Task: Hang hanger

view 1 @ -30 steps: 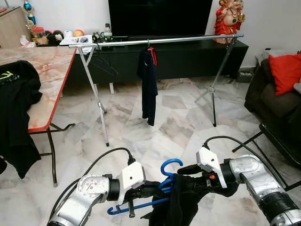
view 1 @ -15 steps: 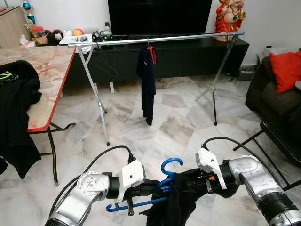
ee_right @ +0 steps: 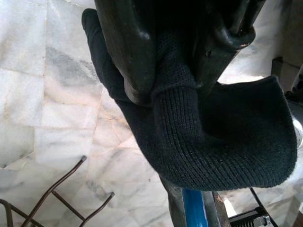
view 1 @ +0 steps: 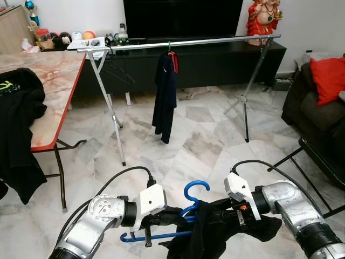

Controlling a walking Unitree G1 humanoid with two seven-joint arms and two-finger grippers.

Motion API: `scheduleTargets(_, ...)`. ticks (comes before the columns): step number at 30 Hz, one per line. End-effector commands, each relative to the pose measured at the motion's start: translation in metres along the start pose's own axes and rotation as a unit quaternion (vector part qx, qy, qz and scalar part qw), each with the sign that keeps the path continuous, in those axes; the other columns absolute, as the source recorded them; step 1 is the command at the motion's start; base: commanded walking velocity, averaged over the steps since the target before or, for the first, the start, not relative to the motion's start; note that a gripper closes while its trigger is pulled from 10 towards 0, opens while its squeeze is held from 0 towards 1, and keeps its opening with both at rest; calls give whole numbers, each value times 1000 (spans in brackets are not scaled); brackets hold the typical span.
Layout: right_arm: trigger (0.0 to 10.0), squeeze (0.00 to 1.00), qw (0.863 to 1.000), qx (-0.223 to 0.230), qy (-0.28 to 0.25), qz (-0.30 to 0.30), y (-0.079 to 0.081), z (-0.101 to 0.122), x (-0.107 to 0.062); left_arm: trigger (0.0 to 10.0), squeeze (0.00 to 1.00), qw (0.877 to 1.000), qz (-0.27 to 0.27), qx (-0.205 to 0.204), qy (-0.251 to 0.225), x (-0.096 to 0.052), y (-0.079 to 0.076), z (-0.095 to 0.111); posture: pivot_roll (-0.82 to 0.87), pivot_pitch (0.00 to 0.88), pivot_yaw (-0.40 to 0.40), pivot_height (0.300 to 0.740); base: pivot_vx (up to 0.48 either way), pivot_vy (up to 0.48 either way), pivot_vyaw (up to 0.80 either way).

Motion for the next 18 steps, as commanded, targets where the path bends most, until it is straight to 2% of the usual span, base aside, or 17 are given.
scheduleTargets(1, 0, 0, 1000, -3, -17, -6, -1, 7, 3, 10000, 0, 999, -27, 37, -23, 10, -5, 19, 47, 64, 7, 740, 0, 0, 0)
scheduleTargets(13, 0, 0, 1000, 1, -18, 0, 2, 5, 5, 10000, 0, 999, -31, 35, -18, 10, -5, 18, 48, 66, 7, 740, 0, 0, 0)
scheduleTargets(14, 0, 0, 1000, 2, -18, 0, 2, 5, 5, 10000, 690, 999, -29, 34, -19, 10, -4, 18, 48, 66, 7, 740, 0, 0, 0)
scheduleTargets(15, 0, 0, 1000, 2, -17, 0, 2, 5, 5, 10000, 690, 999, -26, 34, -20, 10, -3, 18, 48, 66, 7, 740, 0, 0, 0)
scheduleTargets(16, 0, 0, 1000, 2, -17, 1, 2, 5, 5, 10000, 1000, 999, -25, 34, -20, 10, -2, 18, 48, 66, 7, 740, 0, 0, 0)
scheduleTargets(18, 0, 0, 1000, 2, -17, 1, 2, 5, 5, 10000, 1000, 999, -21, 34, -18, 11, -1, 17, 47, 60, 7, 740, 0, 0, 0)
Point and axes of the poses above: a point about 5 cm out from each wrist's last joint towards the gripper, its own x axis pointing out of the wrist towards the gripper, its own z axis along the axis of the wrist's last joint, y = z × x, the point moved 6 cm from there along x, pointing out of the wrist towards the gripper, and after that the axes turned 4 degrees about -x, right-handed, at the moved point
